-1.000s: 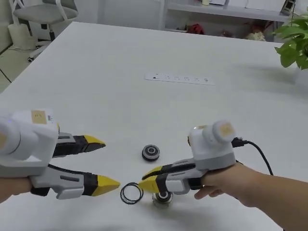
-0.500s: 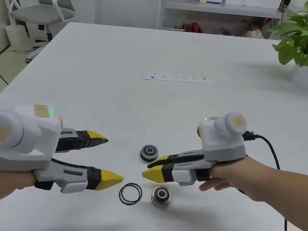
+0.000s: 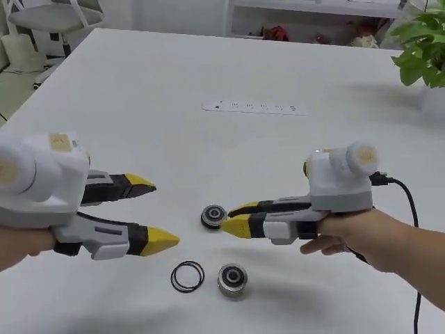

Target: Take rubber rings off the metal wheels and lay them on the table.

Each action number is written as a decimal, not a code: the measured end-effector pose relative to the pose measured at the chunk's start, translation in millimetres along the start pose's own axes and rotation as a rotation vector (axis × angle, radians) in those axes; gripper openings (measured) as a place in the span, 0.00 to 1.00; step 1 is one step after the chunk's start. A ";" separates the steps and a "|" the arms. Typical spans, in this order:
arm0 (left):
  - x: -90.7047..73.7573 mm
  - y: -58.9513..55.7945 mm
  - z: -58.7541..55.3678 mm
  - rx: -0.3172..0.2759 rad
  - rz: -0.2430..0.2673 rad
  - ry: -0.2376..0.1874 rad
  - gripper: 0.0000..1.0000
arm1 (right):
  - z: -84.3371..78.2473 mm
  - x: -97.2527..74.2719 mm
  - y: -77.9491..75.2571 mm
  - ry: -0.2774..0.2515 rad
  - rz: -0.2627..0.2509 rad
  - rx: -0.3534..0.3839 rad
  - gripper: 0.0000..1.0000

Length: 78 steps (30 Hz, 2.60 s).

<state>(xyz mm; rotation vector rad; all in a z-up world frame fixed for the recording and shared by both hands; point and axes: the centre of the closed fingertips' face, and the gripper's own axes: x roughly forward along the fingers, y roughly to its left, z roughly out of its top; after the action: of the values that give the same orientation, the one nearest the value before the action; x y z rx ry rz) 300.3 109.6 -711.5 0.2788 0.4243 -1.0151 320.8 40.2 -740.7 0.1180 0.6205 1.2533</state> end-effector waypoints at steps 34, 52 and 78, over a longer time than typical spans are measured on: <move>26.4 28.5 -1.7 0.007 -0.013 0.043 0.54 | 7.7 -9.7 -34.1 -0.006 -0.097 -0.160 0.26; 46.3 32.9 -10.5 -0.012 -0.046 0.065 0.51 | -9.1 4.8 -50.4 0.060 -0.087 -0.211 0.26; 74.0 30.0 -19.1 -0.019 -0.093 0.085 0.44 | -25.2 22.9 -56.8 0.104 -0.064 -0.260 0.26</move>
<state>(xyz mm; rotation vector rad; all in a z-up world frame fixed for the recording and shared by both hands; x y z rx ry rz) 356.1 76.5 -762.0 0.2875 0.5278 -1.0924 360.4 36.1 -793.6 -0.1829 0.5412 1.2722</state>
